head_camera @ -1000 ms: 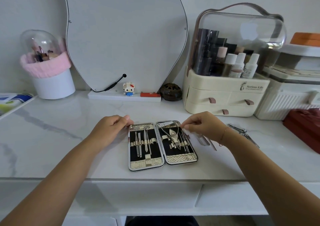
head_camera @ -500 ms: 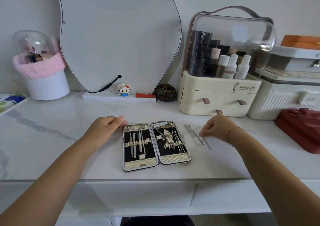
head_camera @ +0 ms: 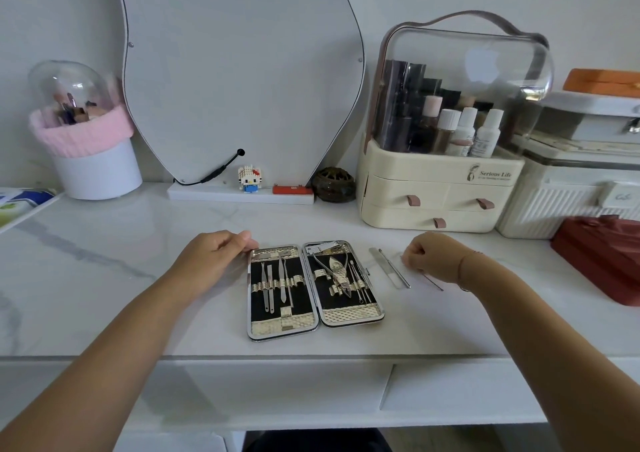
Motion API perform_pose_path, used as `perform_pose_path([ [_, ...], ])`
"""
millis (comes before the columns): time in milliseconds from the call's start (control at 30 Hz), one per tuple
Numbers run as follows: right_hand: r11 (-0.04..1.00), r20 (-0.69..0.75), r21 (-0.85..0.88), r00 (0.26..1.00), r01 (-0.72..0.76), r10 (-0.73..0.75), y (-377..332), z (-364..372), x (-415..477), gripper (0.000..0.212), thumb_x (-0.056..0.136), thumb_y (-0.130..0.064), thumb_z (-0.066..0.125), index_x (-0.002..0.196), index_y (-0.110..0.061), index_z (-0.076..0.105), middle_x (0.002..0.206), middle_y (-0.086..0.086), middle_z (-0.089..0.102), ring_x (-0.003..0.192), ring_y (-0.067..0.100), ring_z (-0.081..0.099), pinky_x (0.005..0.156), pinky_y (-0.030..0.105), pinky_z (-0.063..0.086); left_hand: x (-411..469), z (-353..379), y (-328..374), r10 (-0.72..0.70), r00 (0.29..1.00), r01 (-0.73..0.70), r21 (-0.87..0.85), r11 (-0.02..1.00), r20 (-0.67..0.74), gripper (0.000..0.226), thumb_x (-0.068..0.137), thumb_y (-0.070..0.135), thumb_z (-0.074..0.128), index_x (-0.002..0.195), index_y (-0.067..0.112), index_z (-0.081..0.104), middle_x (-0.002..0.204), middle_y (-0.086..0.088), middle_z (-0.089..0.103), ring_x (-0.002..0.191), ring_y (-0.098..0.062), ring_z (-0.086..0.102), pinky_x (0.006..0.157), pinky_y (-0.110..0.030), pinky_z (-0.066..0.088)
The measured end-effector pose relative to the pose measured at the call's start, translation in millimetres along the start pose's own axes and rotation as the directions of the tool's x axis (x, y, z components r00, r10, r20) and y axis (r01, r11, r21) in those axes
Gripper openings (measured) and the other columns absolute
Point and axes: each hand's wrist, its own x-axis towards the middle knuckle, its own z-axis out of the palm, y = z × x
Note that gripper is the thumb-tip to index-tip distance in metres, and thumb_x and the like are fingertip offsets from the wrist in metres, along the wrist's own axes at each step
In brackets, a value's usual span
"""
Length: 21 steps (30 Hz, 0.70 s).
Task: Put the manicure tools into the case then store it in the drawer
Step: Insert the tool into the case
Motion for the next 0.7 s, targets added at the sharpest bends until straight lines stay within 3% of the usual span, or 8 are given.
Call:
perform_pose_path([
  [67, 0.963, -0.033, 0.269, 0.999, -0.007, 0.017, -1, -4, -3, 0.031, 0.091, -0.017, 0.050, 0.061, -0.009, 0.051, 0.055, 0.000, 0.048, 0.053, 0.015, 0.038, 0.054, 0.024, 0.035, 0, 0, 1, 0.000, 1.000, 0.000, 0.005, 1.000, 0.001, 0.029, 0.094, 0.037, 0.049, 0.091, 0.024, 0.074, 0.092, 0.014, 0.072, 0.095, 0.003, 0.062, 0.079, -0.012, 0.038],
  [134, 0.829, -0.053, 0.559, 0.998, 0.010, 0.024, -8, -7, -5, 0.026, 0.090, -0.013, 0.053, 0.066, -0.006, 0.060, 0.059, 0.001, 0.056, 0.049, 0.010, 0.042, 0.050, 0.019, 0.038, 0, 0, 2, -0.002, 1.000, 0.002, 0.005, 1.000, 0.002, 0.029, 0.095, 0.036, 0.049, 0.092, 0.023, 0.074, 0.093, 0.013, 0.072, 0.095, 0.002, 0.062, 0.079, -0.012, 0.039],
  [200, 0.719, -0.065, 0.694, 0.998, 0.036, 0.013, -20, -6, -5, 0.015, 0.088, -0.007, 0.057, 0.075, -0.005, 0.064, 0.062, 0.005, 0.059, 0.044, 0.006, 0.045, 0.047, 0.015, 0.042, -1, 0, 3, -0.004, 1.000, 0.004, 0.003, 1.000, 0.003, 0.029, 0.095, 0.036, 0.049, 0.092, 0.023, 0.074, 0.094, 0.012, 0.072, 0.095, 0.001, 0.062, 0.079, -0.013, 0.039],
  [267, 0.673, -0.058, 0.739, 0.998, 0.037, 0.008, -34, 0, -3, 0.005, 0.085, -0.002, 0.061, 0.087, -0.001, 0.065, 0.064, 0.007, 0.062, 0.040, 0.003, 0.049, 0.044, 0.013, 0.044, -2, 0, 3, -0.010, 1.000, 0.010, 0.003, 1.000, 0.005, 0.029, 0.095, 0.036, 0.048, 0.093, 0.022, 0.074, 0.095, 0.012, 0.072, 0.095, 0.002, 0.062, 0.079, -0.012, 0.039],
  [334, 0.674, -0.062, 0.737, 0.998, 0.043, 0.003, -46, 8, 2, 0.010, 0.083, -0.001, 0.065, 0.092, 0.000, 0.065, 0.065, 0.009, 0.065, 0.040, 0.002, 0.053, 0.042, 0.012, 0.044, -2, 0, 3, -0.010, 1.000, 0.010, 0.007, 1.000, 0.005, 0.029, 0.095, 0.036, 0.048, 0.093, 0.023, 0.074, 0.095, 0.013, 0.071, 0.096, 0.003, 0.061, 0.078, -0.011, 0.038],
  [501, 0.755, -0.164, 0.648, 0.986, 0.101, 0.008, -56, 23, 9, 0.004, 0.078, -0.007, 0.072, 0.079, -0.008, 0.069, 0.068, 0.011, 0.070, 0.042, 0.004, 0.056, 0.047, 0.012, 0.045, -1, 0, 1, -0.014, 1.000, 0.014, 0.002, 1.000, 0.006, 0.028, 0.095, 0.037, 0.049, 0.093, 0.025, 0.074, 0.096, 0.012, 0.072, 0.097, 0.002, 0.062, 0.082, -0.013, 0.039],
  [701, 0.743, -0.213, 0.658, 0.977, 0.122, 0.028, -61, 26, 11, 0.005, 0.077, -0.006, 0.071, 0.082, -0.004, 0.069, 0.071, 0.013, 0.070, 0.046, 0.012, 0.049, 0.056, 0.022, 0.050, 0, 0, 2, -0.010, 1.000, 0.010, -0.005, 1.000, 0.008, 0.028, 0.094, 0.037, 0.049, 0.091, 0.025, 0.074, 0.093, 0.013, 0.072, 0.095, 0.003, 0.063, 0.082, -0.014, 0.040],
])
